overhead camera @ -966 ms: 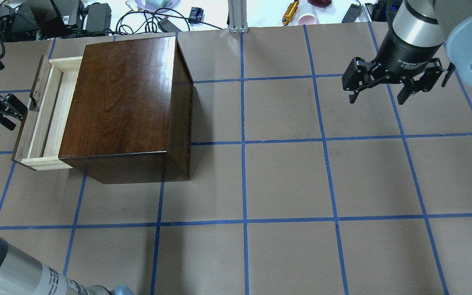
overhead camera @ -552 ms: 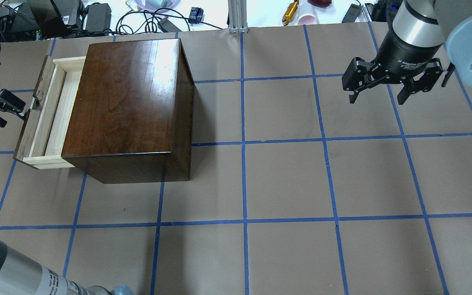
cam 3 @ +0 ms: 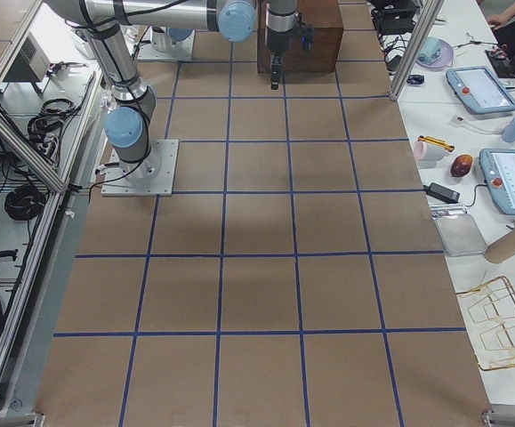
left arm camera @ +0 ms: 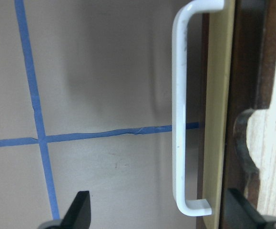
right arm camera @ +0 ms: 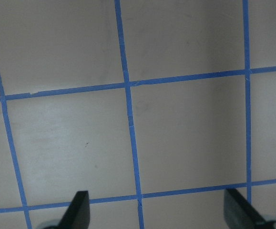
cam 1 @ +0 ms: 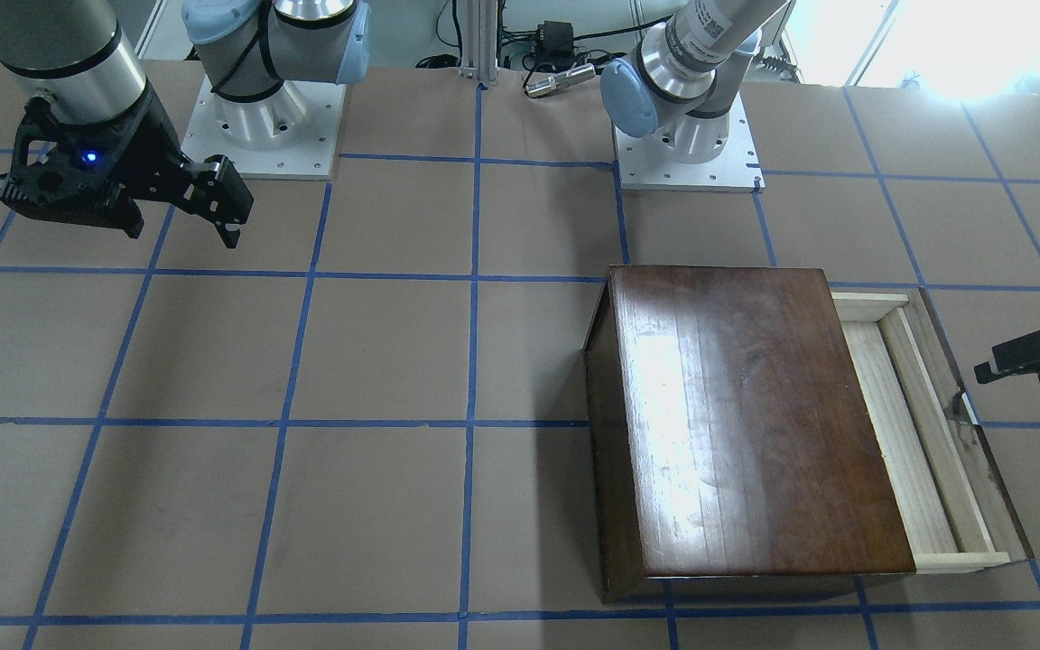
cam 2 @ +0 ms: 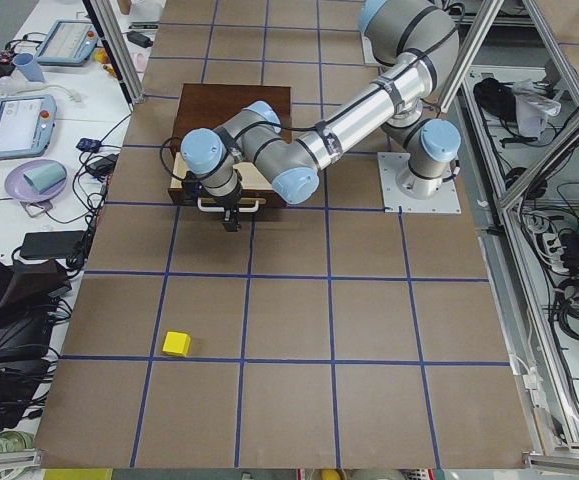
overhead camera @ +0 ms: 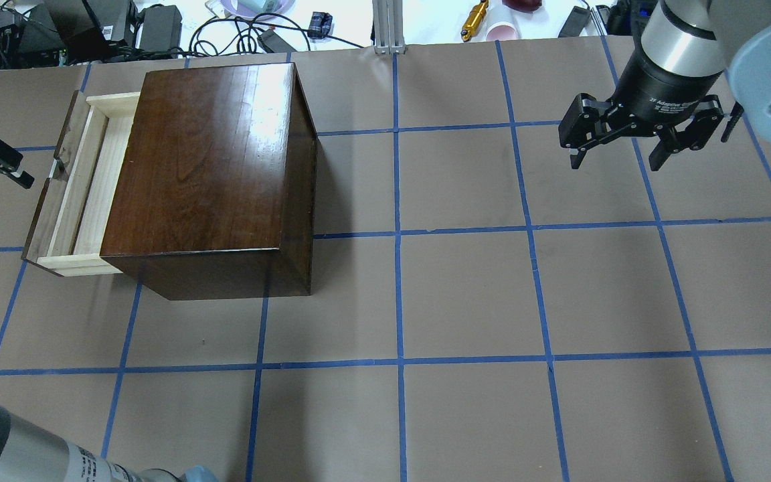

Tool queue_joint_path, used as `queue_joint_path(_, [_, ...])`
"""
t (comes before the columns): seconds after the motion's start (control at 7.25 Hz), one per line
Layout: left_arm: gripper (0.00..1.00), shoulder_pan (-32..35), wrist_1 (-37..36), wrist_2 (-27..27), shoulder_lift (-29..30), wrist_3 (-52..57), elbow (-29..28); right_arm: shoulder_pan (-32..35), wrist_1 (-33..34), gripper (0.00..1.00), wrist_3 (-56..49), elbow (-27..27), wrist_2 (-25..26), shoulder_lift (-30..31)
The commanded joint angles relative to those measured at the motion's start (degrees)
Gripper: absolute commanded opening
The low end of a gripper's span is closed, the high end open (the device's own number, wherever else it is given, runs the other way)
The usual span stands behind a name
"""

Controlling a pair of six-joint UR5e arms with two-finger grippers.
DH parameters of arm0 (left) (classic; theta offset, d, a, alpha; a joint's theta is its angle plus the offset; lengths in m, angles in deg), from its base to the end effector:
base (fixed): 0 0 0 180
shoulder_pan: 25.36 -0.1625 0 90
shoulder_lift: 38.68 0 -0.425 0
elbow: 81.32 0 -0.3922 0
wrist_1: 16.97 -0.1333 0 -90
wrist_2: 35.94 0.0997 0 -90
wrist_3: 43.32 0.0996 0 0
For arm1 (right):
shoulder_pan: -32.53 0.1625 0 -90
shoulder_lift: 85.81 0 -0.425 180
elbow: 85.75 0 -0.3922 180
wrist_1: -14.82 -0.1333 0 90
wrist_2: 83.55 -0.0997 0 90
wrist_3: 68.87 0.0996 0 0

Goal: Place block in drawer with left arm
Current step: 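Release the handle and move the left gripper toward the yellow cube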

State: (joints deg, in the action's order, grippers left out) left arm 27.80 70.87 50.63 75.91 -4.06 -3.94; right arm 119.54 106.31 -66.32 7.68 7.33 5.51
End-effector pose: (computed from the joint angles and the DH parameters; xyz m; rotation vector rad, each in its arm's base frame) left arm 0.2734 -0.5972 0.3527 -0.0554 -2.9850 -0.1467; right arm 0.1065 -0.4870 0.4723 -0.1510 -3.1226 -0.0170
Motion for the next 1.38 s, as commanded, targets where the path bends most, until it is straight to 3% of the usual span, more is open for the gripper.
queue_joint_path(0.0, [1.00, -0.1, -0.5, 0.3, 3.3, -0.4, -7.8, 0.0, 0.0, 1.00, 0.0, 0.0, 0.0, 0.0])
queue_joint_path(0.41, [1.00, -1.0, -3.9, 2.5, 9.7, -1.1, -14.9, 0.0, 0.0, 1.00, 0.0, 0.0, 0.0, 0.0])
queue_joint_path(0.83, [1.00, -3.9, -4.0, 2.5, 19.3, -0.7, -27.1, 0.0, 0.0, 1.00, 0.0, 0.0, 0.0, 0.0])
queue_joint_path(1.24, [1.00, -5.3, -5.0, 4.4, 26.1, 0.2, -35.7, 0.0, 0.0, 1.00, 0.0, 0.0, 0.0, 0.0])
